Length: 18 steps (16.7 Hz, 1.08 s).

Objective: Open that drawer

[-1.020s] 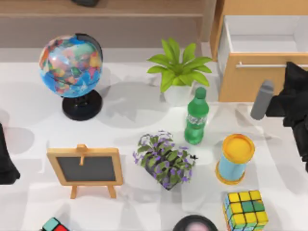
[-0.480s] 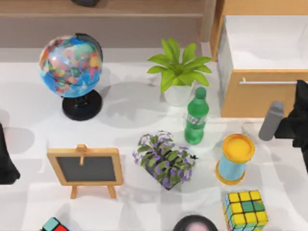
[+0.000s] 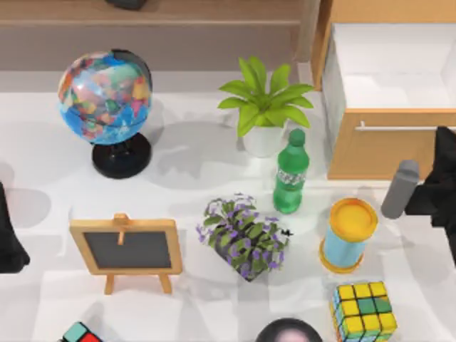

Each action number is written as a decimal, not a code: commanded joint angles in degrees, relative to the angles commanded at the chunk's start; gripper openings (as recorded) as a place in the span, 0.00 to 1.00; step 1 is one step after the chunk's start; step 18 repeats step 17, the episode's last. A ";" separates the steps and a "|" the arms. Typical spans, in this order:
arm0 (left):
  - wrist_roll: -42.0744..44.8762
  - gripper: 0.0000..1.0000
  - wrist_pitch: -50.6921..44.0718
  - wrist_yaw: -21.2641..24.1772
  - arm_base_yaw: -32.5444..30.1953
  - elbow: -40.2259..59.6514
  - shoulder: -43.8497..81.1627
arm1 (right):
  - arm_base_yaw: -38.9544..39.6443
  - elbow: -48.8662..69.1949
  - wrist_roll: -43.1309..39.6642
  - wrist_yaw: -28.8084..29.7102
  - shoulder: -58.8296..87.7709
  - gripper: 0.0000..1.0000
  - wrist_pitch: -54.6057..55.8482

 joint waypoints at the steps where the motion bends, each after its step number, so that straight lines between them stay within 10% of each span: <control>1: 0.00 1.00 0.00 0.00 0.00 0.00 0.00 | 0.00 0.00 0.00 0.00 0.00 0.23 0.00; 11: 0.00 1.00 0.00 0.00 0.00 0.00 0.00 | 0.00 0.00 0.00 0.00 0.00 0.98 0.00; 18: 0.00 1.00 0.00 0.00 0.00 0.00 0.00 | 0.00 0.00 0.00 0.00 0.00 1.00 0.00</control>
